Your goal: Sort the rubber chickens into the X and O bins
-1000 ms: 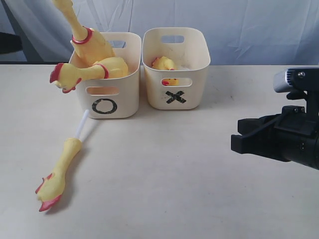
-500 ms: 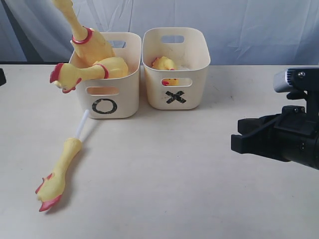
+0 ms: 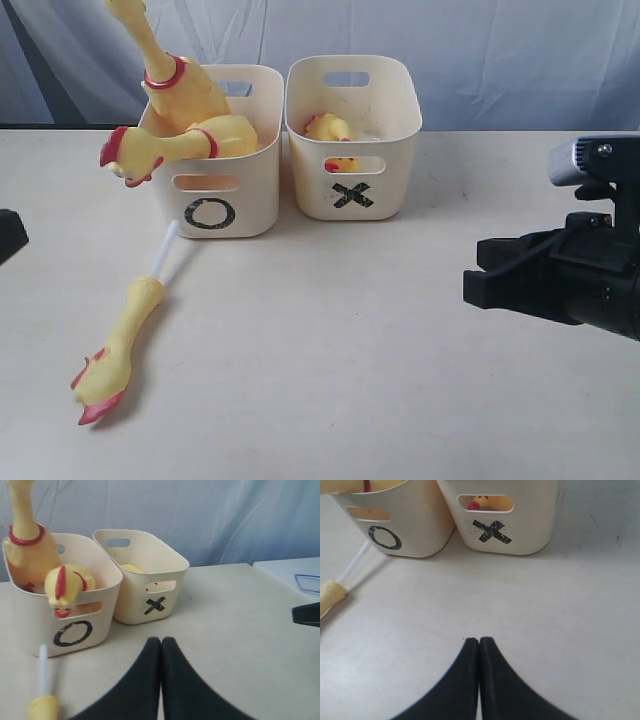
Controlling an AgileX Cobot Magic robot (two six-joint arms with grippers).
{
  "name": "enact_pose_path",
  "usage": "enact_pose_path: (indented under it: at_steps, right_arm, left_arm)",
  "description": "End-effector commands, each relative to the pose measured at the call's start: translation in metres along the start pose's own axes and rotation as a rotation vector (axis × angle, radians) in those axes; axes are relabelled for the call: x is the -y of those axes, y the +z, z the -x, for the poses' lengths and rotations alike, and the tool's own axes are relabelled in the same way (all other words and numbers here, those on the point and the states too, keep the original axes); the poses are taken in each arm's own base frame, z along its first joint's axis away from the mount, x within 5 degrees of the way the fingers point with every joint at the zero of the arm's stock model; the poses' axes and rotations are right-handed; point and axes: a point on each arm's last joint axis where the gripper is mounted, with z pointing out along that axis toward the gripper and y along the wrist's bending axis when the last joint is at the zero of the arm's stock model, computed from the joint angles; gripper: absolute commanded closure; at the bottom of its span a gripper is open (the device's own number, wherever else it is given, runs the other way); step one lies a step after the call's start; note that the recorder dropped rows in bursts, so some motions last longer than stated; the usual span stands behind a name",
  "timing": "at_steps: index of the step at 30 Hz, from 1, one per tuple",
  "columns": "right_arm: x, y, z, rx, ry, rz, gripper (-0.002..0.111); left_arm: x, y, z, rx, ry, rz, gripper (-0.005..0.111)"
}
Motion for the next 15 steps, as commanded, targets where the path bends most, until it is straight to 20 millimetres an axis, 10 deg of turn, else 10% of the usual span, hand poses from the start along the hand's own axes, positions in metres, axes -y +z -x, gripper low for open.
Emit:
enact_pose_path:
  at_steps: [1,15]
  right_arm:
    - [0.001,-0.001,0.0,0.009,-0.002,-0.005,0.109]
    - [0.003,-0.001,0.006,0.07,-0.002,-0.026,0.109]
  left_arm:
    - [0.007,-0.001,-0.013,-0.021,-0.079,-0.062,0.107]
    - [0.015,-0.001,-0.029,-0.083,-0.097,-0.18,0.107]
